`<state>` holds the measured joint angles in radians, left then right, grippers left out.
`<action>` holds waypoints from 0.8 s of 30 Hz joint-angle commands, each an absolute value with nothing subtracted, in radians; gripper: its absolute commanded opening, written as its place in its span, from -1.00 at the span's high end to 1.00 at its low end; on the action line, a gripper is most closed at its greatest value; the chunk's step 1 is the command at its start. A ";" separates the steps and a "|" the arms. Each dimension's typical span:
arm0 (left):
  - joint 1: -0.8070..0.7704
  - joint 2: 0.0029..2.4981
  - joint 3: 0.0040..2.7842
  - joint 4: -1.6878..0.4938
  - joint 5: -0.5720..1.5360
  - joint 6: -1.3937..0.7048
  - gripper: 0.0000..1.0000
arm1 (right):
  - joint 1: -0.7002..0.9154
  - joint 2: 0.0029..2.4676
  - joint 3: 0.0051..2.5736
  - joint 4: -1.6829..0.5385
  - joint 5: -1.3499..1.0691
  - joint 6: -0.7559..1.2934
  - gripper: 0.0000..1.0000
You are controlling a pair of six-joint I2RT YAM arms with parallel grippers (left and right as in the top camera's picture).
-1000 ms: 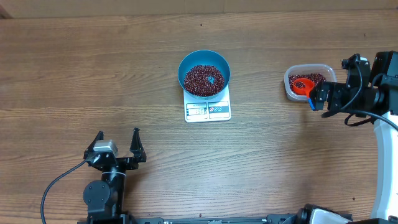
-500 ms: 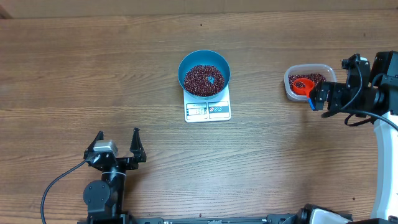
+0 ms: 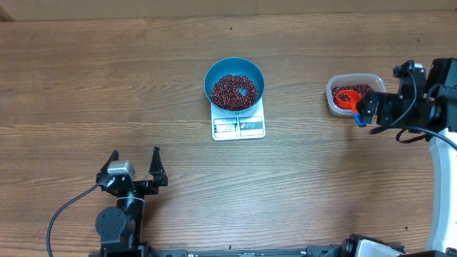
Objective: Scoop item into bowl and weigh 150g on scale
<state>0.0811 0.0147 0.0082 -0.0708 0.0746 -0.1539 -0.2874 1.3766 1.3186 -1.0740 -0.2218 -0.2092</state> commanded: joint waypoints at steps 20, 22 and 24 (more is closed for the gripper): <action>0.091 0.004 0.005 -0.074 0.068 -0.160 -0.99 | -0.131 0.795 0.649 -0.081 -0.368 0.109 -1.00; 0.091 0.004 0.005 -0.074 0.068 -0.160 -0.99 | -0.107 0.736 0.551 0.017 -0.368 0.109 -1.00; 0.091 0.004 0.005 -0.074 0.068 -0.160 -0.99 | -0.087 0.683 0.463 0.090 -0.368 0.109 -1.00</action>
